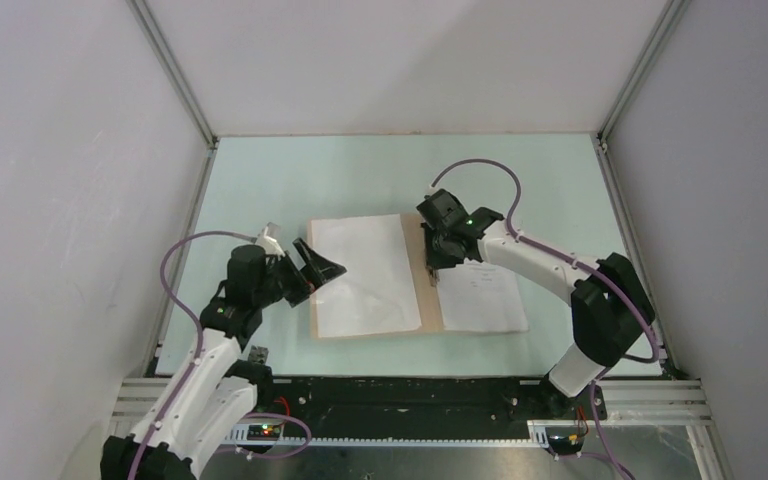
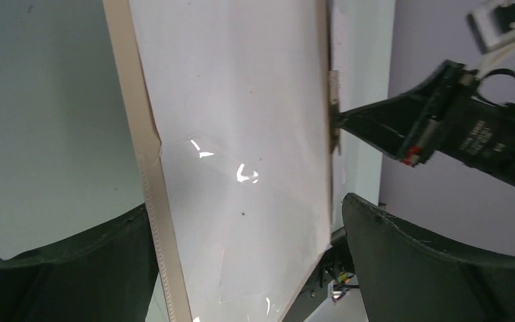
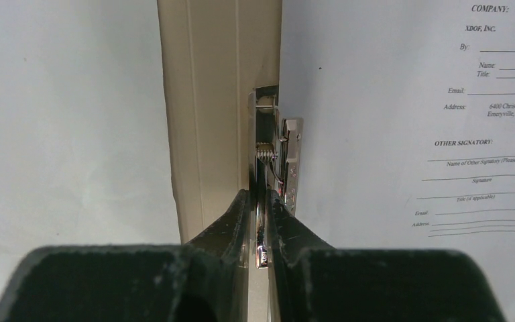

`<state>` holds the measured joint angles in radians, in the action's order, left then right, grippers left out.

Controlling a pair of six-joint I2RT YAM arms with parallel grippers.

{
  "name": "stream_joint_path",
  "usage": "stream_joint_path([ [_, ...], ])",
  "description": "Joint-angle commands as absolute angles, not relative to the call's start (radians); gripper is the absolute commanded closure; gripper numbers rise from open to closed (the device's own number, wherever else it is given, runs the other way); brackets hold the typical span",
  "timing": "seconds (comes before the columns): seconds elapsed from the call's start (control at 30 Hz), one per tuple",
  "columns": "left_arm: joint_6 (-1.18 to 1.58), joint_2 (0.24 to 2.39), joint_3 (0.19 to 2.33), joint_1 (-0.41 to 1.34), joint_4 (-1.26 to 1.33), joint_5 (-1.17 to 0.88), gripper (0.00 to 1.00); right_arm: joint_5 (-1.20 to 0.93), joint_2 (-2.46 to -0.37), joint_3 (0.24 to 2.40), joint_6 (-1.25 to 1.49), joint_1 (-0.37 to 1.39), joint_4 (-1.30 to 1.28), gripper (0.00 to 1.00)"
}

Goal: Put the files into the folder

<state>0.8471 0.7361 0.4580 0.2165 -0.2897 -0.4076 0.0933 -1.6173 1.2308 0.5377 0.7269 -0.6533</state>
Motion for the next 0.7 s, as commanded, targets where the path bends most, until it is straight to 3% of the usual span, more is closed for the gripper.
stream_joint_path([
  [0.0, 0.885, 0.679, 0.495, 0.215, -0.286, -0.45, 0.0, 0.106, -1.653, 1.243, 0.549, 0.754, -0.581, 1.0],
  [0.67, 0.765, 0.687, 0.656, 0.268, -0.486, -0.322, 0.0, 0.179, -1.818, 1.255, 0.669, 0.88, -0.418, 1.0],
])
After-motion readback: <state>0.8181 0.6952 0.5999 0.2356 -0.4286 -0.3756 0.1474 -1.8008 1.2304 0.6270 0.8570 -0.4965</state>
